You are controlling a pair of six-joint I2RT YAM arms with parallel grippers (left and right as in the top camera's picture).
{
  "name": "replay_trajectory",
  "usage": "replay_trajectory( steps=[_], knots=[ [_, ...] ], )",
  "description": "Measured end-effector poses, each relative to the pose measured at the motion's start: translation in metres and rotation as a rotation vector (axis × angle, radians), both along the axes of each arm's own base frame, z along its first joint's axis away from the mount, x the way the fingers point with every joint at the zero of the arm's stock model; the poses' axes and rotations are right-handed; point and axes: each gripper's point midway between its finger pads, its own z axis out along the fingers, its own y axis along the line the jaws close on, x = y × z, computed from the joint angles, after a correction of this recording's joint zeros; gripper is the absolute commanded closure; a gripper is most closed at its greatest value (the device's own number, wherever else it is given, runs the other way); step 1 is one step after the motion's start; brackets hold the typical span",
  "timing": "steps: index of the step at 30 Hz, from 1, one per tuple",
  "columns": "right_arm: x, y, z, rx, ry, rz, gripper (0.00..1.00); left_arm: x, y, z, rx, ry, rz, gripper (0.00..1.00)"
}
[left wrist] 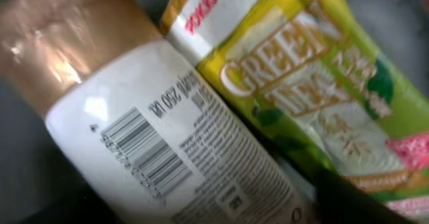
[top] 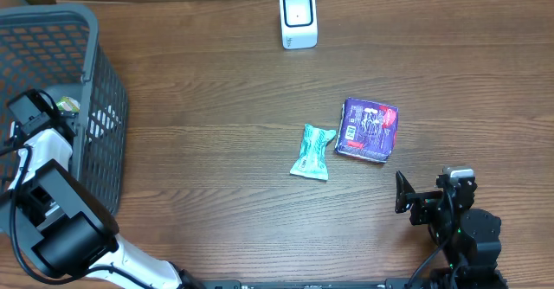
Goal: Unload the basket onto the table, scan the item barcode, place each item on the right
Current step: 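Reach into the basket and grasp the white tube with the left gripper, then lay the white tube on the table left of the green pack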
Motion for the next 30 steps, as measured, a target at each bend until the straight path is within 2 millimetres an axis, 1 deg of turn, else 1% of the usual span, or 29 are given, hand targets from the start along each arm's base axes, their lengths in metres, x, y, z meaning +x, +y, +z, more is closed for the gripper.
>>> replay_trajectory(
  steps=[1, 2, 3, 4, 6, 7, 9, 13, 14, 16, 18, 19, 20, 21, 23, 24, 25, 26, 27, 28, 29, 30],
  knots=[
    [0.0, 0.0, 0.0, 0.0, 0.0, 0.0, 0.0, 0.001, 0.001, -0.001, 0.004, -0.004, 0.004, 0.46],
    [0.0, 0.0, 0.0, 0.0, 0.0, 0.0, 0.0, 0.002, 0.002, -0.003, 0.003, -0.006, 0.007, 0.61],
    [0.0, 0.0, 0.0, 0.0, 0.0, 0.0, 0.0, 0.002, 0.002, -0.005, 0.004, -0.003, 0.003, 0.87],
    [0.0, 0.0, 0.0, 0.0, 0.0, -0.001, 0.0, 0.001, 0.003, -0.008, 0.005, 0.009, 0.009, 0.96],
    [0.0, 0.0, 0.0, 0.0, 0.0, 0.0, 0.0, 0.001, 0.004, -0.008, 0.005, 0.014, 0.012, 0.96],
    [0.0, 0.0, 0.0, 0.0, 0.0, 0.0, 0.0, 0.006, 0.007, -0.002, 0.014, -0.001, -0.001, 0.96],
    [0.0, 0.0, 0.0, 0.0, 0.0, 0.0, 0.0, 0.007, 0.007, -0.002, 0.019, 0.012, -0.022, 0.96],
    [0.0, 0.0, 0.0, 0.0, 0.0, 0.0, 0.0, 0.008, -0.001, 0.0, 0.004, 0.024, -0.092, 0.96],
    [0.0, 0.0, 0.0, 0.0, 0.0, 0.0, 0.0, 0.008, -0.007, 0.004, -0.006, 0.03, -0.145, 0.96],
    [0.0, 0.0, 0.0, 0.0, 0.0, 0.0, 0.0, 0.009, -0.014, 0.012, -0.004, 0.032, -0.212, 0.96],
    [0.0, 0.0, 0.0, 0.0, 0.0, 0.0, 0.0, 0.01, -0.017, 0.032, 0.024, 0.018, -0.26, 0.96],
    [0.0, 0.0, 0.0, 0.0, 0.0, 0.0, 0.0, 0.01, -0.019, 0.048, 0.047, 0.0, -0.287, 0.96],
    [0.0, 0.0, 0.0, 0.0, 0.0, 0.0, 0.0, 0.011, -0.022, 0.075, 0.091, -0.032, -0.317, 0.96],
    [0.0, 0.0, 0.0, 0.0, 0.0, 0.0, 0.0, 0.012, -0.026, 0.112, 0.152, -0.087, -0.349, 0.96],
    [0.0, 0.0, 0.0, 0.0, 0.0, 0.0, 0.0, 0.011, -0.032, 0.175, 0.266, -0.178, -0.387, 0.96],
    [0.0, 0.0, 0.0, 0.0, 0.0, 0.0, 0.0, 0.008, -0.038, 0.215, 0.346, -0.236, -0.414, 0.96],
    [0.0, 0.0, 0.0, 0.0, 0.0, 0.0, 0.0, 0.004, -0.046, 0.247, 0.409, -0.287, -0.439, 0.96],
    [0.0, 0.0, 0.0, 0.0, 0.0, 0.0, 0.0, -0.002, -0.06, 0.29, 0.492, -0.358, -0.488, 0.96],
    [0.0, 0.0, 0.0, 0.0, 0.0, 0.0, 0.0, -0.006, -0.071, 0.315, 0.541, -0.404, -0.529, 0.96],
    [0.0, 0.0, 0.0, 0.0, 0.0, 0.0, 0.0, -0.008, -0.091, 0.341, 0.585, -0.461, -0.605, 0.96],
    [0.0, 0.0, 0.0, 0.001, 0.0, 0.0, 0.0, -0.004, -0.112, 0.356, 0.607, -0.508, -0.701, 0.96],
    [0.0, 0.0, 0.0, 0.0, 0.0, 0.0, 0.0, 0.001, -0.129, 0.362, 0.614, -0.538, -0.779, 0.96]
  ],
)
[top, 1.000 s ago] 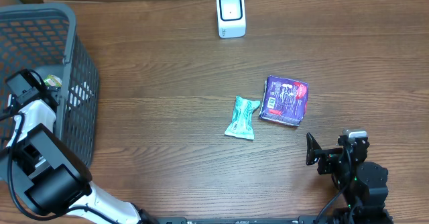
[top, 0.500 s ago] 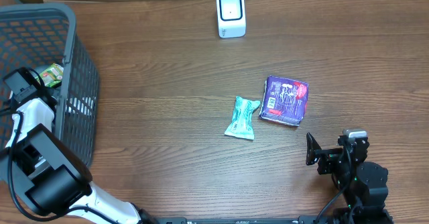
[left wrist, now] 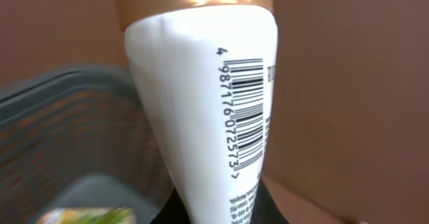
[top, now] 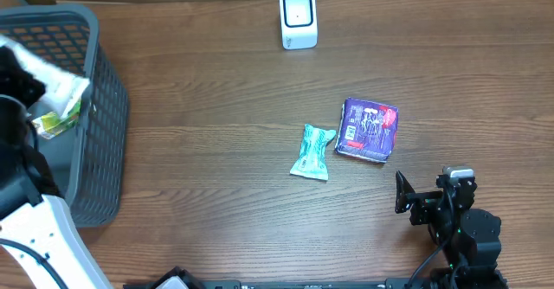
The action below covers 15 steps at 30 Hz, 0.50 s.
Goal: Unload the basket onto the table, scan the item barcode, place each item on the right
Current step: 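Lay the white tube on the table left of the green pack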
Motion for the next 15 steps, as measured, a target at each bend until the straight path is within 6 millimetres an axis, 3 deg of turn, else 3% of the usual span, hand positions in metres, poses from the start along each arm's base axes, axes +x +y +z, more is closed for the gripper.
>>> replay_trajectory(
  steps=[2, 5, 6, 7, 9, 13, 15],
  knots=[
    [0.0, 0.0, 0.0, 0.0, 0.0, 0.0, 0.0, 0.016, -0.046, -0.001, 0.024, 0.006, -0.205, 0.96],
    [0.0, 0.0, 0.0, 0.0, 0.0, 0.0, 0.0, 0.037, -0.132, -0.042, -0.006, 0.135, -0.513, 0.96],
    [0.0, 0.0, 0.0, 0.0, 0.0, 0.0, 0.0, 0.038, -0.152, -0.054, -0.015, 0.177, -0.569, 0.96],
    [0.0, 0.0, 0.0, 0.0, 0.0, 0.0, 0.0, 0.036, -0.187, -0.075, -0.026, 0.256, -0.661, 0.96],
    [0.0, 0.0, 0.0, -0.001, 0.0, 0.0, 0.0, 0.026, -0.232, -0.105, -0.023, 0.388, -0.756, 0.96],
    [0.0, 0.0, 0.0, 0.0, 0.0, 0.0, 0.0, 0.006, -0.308, -0.177, 0.031, 0.672, -0.916, 0.96],
    [0.0, 0.0, 0.0, 0.0, 0.0, 0.0, 0.0, 0.005, -0.342, -0.227, 0.051, 0.822, -0.985, 0.96]
  ],
)
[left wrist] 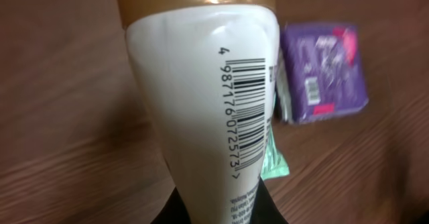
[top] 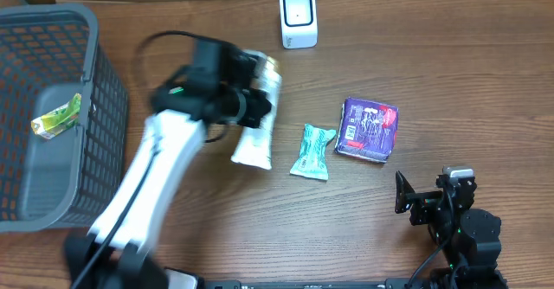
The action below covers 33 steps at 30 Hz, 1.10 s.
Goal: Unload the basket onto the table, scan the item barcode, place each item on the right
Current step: 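Lay the white tube on the table left of the green pack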
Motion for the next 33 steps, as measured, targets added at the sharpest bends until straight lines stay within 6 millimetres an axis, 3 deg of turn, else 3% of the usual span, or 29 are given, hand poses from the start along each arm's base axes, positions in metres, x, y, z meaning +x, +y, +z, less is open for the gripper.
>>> replay_trajectory(
  steps=[2, 6, 9, 10, 11, 13, 15, 18, 24, 26, 29, 31, 33],
  knots=[
    [0.0, 0.0, 0.0, 0.0, 0.0, 0.0, 0.0, -0.001, -0.022, -0.055, 0.053, 0.133, -0.035, 0.96],
    [0.0, 0.0, 0.0, 0.0, 0.0, 0.0, 0.0, -0.005, -0.036, -0.128, 0.11, 0.303, -0.019, 0.96],
    [0.0, 0.0, 0.0, 0.0, 0.0, 0.0, 0.0, -0.007, -0.034, -0.154, 0.129, 0.359, 0.006, 0.95],
    [0.0, 0.0, 0.0, 0.0, 0.0, 0.0, 0.0, -0.006, -0.035, -0.157, 0.126, 0.362, 0.007, 0.91],
    [0.0, 0.0, 0.0, 0.0, 0.0, 0.0, 0.0, -0.006, -0.036, -0.157, 0.121, 0.362, 0.009, 0.85],
    [0.0, 0.0, 0.0, 0.0, 0.0, 0.0, 0.0, -0.007, -0.038, -0.157, 0.117, 0.368, 0.014, 0.6],
    [0.0, 0.0, 0.0, 0.0, 0.0, 0.0, 0.0, -0.009, -0.041, -0.157, 0.112, 0.372, 0.009, 0.48],
    [0.0, 0.0, 0.0, 0.0, 0.0, 0.0, 0.0, -0.011, -0.048, -0.157, 0.105, 0.37, -0.005, 0.42],
    [0.0, 0.0, 0.0, 0.0, 0.0, 0.0, 0.0, -0.015, -0.052, -0.15, 0.1, 0.39, -0.016, 0.43],
    [0.0, 0.0, 0.0, 0.0, 0.0, 0.0, 0.0, -0.008, -0.051, -0.131, 0.102, 0.397, -0.008, 0.39],
    [0.0, 0.0, 0.0, 0.0, 0.0, 0.0, 0.0, 0.017, -0.041, -0.084, 0.115, 0.346, 0.023, 0.26],
    [0.0, 0.0, 0.0, 0.0, 0.001, 0.0, 0.0, 0.043, -0.018, -0.037, 0.159, 0.254, 0.069, 0.26],
    [0.0, 0.0, 0.0, 0.0, 0.002, 0.0, 0.0, 0.052, 0.01, -0.003, 0.219, 0.211, 0.125, 0.27]
  ],
)
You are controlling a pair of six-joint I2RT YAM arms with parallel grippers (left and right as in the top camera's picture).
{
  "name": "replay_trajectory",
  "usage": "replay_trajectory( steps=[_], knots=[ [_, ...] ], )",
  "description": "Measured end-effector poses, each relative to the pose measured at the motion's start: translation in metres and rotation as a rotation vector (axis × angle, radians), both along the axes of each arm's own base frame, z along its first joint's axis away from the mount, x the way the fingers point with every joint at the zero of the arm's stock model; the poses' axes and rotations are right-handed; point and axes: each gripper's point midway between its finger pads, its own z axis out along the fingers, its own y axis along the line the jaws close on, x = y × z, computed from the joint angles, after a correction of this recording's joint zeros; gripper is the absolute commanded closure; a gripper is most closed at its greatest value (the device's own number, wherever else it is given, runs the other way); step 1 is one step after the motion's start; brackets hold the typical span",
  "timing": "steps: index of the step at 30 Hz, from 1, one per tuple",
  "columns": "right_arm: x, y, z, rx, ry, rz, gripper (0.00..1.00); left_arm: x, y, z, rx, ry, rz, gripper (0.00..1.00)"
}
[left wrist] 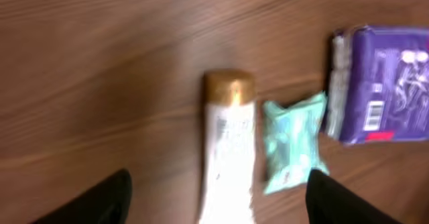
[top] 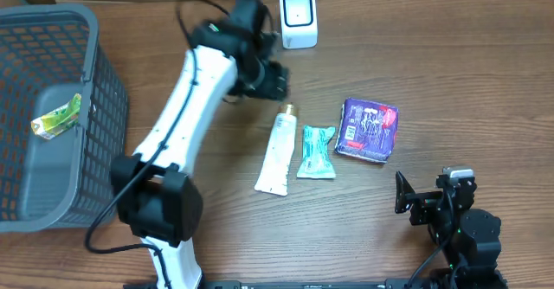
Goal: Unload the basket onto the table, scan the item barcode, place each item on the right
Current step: 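Lay the white tube on the table left of the green pack, then grasp the green tea carton in the basket with the left gripper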
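A white tube with a gold cap (top: 279, 150) lies flat on the wooden table, cap pointing away, right beside a teal packet (top: 315, 151). The left wrist view shows the tube (left wrist: 228, 147) from above, with the teal packet (left wrist: 293, 142) to its right. My left gripper (top: 264, 77) hovers open above the tube's cap end, nothing between its fingers (left wrist: 100, 200). The white barcode scanner (top: 299, 18) stands at the back edge. My right gripper (top: 403, 194) rests at the front right, away from the items.
A purple package (top: 368, 130) lies right of the teal packet and shows in the left wrist view (left wrist: 382, 83). A grey mesh basket (top: 95, 81) at the far left holds a green tea packet (top: 56, 116).
My left gripper has let go of the white tube, which now lies on the table next to the teal packet. The gripper now stands open, farther back near the scanner.
My left gripper was down in the basket over the tube and the green tea packet. Then it held the tube above the basket, barcode facing the camera. Then it held it over the table's middle. Now the tube lies released beside the teal packet.
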Motion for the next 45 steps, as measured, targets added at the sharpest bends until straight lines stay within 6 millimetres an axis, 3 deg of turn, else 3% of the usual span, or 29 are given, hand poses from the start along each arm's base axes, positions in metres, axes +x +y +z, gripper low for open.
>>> replay_trajectory(
  steps=[1, 4, 7, 9, 11, 16, 19, 22, 26, 35, 40, 45],
  knots=[
    [0.0, 0.0, 0.0, -0.001, 0.0, 0.0, 0.0, 0.003, 0.012, 0.017, 0.021, -0.022, 0.022, 0.27],
    [0.0, 0.0, 0.0, -0.001, -0.001, 0.0, 0.0, 0.021, 0.067, 0.103, 0.053, -0.206, 0.143, 0.28],
    [0.0, 0.0, 0.0, 0.0, 0.0, 0.0, 0.0, 0.023, 0.113, 0.156, 0.056, -0.338, 0.255, 0.29],
    [0.0, 0.0, 0.0, -0.001, -0.001, 0.0, 0.0, 0.017, 0.166, 0.187, 0.074, -0.418, 0.409, 0.28],
    [0.0, 0.0, 0.0, 0.0, 0.0, 0.0, 0.0, 0.008, 0.216, 0.193, 0.095, -0.423, 0.569, 0.28],
    [0.0, 0.0, 0.0, -0.001, 0.0, 0.0, 0.0, -0.028, 0.332, 0.18, 0.142, -0.366, 0.936, 0.24],
    [0.0, 0.0, 0.0, -0.001, 0.0, 0.0, 0.0, -0.05, 0.378, 0.181, 0.152, -0.372, 1.094, 0.23],
    [0.0, 0.0, 0.0, -0.001, 0.0, 0.0, 0.0, -0.061, 0.403, 0.181, 0.151, -0.382, 1.176, 0.23],
    [0.0, 0.0, 0.0, -0.001, -0.001, 0.0, 0.0, -0.054, 0.413, 0.163, 0.14, -0.356, 1.204, 0.25],
    [0.0, 0.0, 0.0, 0.0, 0.0, 0.0, 0.0, -0.034, 0.432, 0.027, 0.107, -0.096, 1.358, 0.29],
    [0.0, 0.0, 0.0, -0.001, -0.001, 0.0, 0.0, -0.027, 0.442, -0.038, 0.085, -0.09, 1.483, 0.28],
    [0.0, 0.0, 0.0, -0.001, -0.001, 0.0, 0.0, -0.019, 0.451, -0.065, 0.087, -0.15, 1.52, 0.25]
  ],
)
